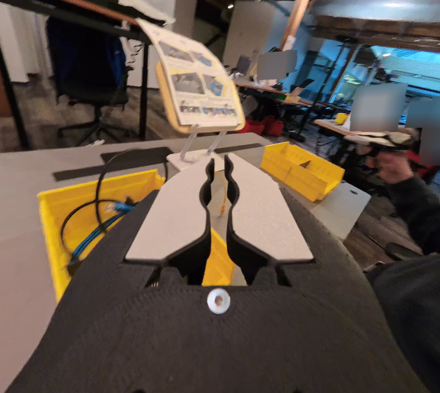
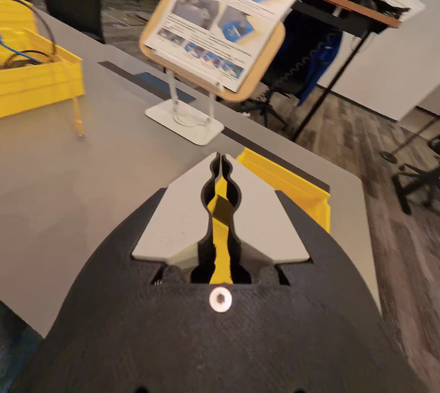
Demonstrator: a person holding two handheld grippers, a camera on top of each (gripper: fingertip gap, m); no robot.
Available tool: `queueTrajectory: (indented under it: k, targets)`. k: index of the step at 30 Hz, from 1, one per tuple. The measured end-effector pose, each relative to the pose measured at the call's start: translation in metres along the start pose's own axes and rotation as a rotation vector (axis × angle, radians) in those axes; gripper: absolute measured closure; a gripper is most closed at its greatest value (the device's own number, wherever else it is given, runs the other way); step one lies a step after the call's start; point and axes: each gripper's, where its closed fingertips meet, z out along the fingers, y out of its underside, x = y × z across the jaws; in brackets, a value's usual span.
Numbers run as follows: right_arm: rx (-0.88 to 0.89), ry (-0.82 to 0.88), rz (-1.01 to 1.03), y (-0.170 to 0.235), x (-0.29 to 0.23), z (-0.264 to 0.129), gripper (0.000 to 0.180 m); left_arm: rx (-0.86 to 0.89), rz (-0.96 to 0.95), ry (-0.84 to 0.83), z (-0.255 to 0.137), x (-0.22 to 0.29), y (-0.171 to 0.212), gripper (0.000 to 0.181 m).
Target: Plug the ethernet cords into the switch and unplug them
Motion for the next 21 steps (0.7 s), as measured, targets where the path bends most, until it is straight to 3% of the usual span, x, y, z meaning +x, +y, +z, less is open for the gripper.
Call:
queueTrajectory:
  k: [1, 7, 8, 11, 12, 14, 16, 19, 21]
  targets:
    - [0.007, -0.035, -0.005, -0.007, -0.011, 0.005, 0.18, 0.01, -0.002, 0.042, 0.007, 0.008, -0.006, 0.16]
    - [0.068, -0.229, -0.005, -0.042, -0.073, 0.028, 0.175, -0.008, 0.031, 0.125, 0.051, 0.034, -0.026, 0.038]
    - [0.069, -0.267, 0.004, -0.045, -0.084, 0.032, 0.169, -0.009, 0.04, 0.148, 0.056, 0.039, -0.027, 0.034]
    - [0.049, -0.372, 0.039, -0.05, -0.113, 0.041, 0.148, -0.007, 0.052, 0.2, 0.071, 0.052, -0.031, 0.034]
    - [0.04, -0.401, 0.052, -0.051, -0.121, 0.044, 0.136, 0.01, 0.065, 0.219, 0.074, 0.056, -0.034, 0.048]
    - [0.045, -0.461, 0.081, -0.055, -0.139, 0.047, 0.132, -0.001, 0.13, 0.263, 0.081, 0.065, -0.033, 0.077]
    - [0.062, -0.477, 0.079, -0.059, -0.151, 0.05, 0.141, -0.027, 0.195, 0.231, 0.089, 0.063, -0.03, 0.11]
    - [0.063, -0.504, 0.11, -0.055, -0.165, 0.056, 0.18, 0.012, 0.284, 0.182, 0.092, 0.05, -0.038, 0.158]
    - [0.046, -0.522, 0.137, -0.047, -0.177, 0.063, 0.18, -0.021, 0.33, 0.127, 0.093, 0.031, -0.037, 0.169]
